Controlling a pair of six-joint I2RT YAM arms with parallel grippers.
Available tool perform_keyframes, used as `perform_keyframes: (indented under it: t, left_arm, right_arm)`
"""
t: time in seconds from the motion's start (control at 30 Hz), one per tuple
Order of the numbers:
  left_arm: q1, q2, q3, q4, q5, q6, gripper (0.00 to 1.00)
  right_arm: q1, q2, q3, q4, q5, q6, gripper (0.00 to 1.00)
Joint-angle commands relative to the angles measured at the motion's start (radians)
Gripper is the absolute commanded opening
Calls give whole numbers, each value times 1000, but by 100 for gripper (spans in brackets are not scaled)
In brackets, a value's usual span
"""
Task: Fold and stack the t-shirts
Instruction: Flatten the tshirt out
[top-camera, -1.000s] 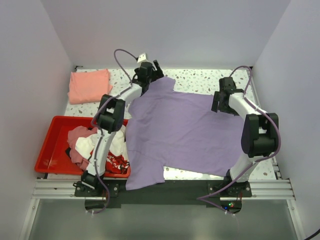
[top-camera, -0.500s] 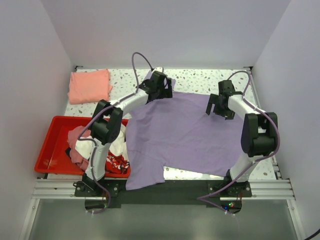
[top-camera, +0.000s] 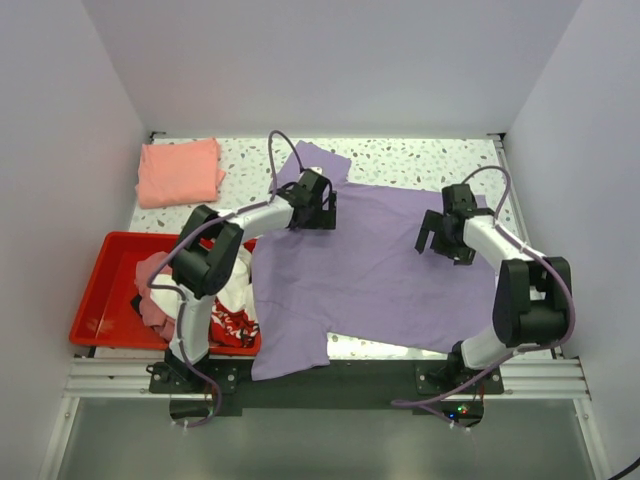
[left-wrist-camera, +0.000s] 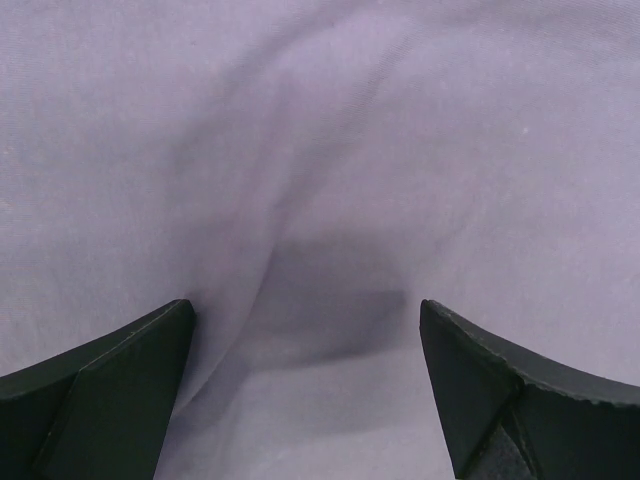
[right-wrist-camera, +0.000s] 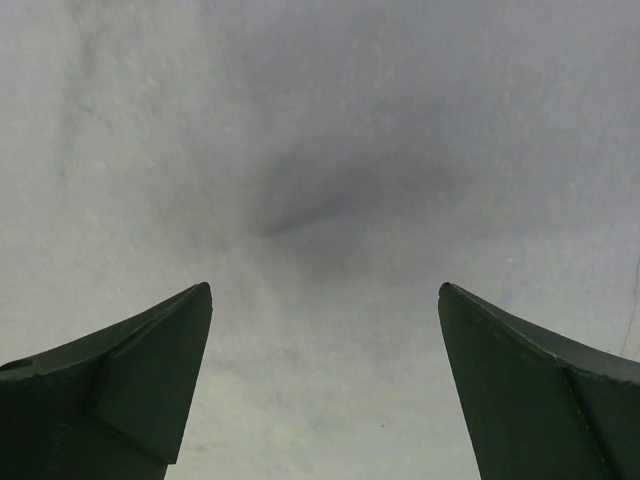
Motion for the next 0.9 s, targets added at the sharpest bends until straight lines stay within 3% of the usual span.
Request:
perform_keyframes:
  t: [0.0, 0.3, 0.53, 0.87]
  left_arm:
    - [-8, -45, -22, 34, -9, -19, 100]
    - [-10, 31, 6, 38, -7, -30, 100]
    - [-11, 96, 89, 18, -9, -25, 100]
    - [-10, 173, 164, -5, -6, -28, 100]
  right_arm:
    - [3, -42, -38, -5, 30, 20, 99]
    - [0, 60, -7, 19, 53, 25, 99]
    - [-3, 172, 88, -14, 171, 22, 99]
    - [-29, 289, 205, -44, 208, -13, 99]
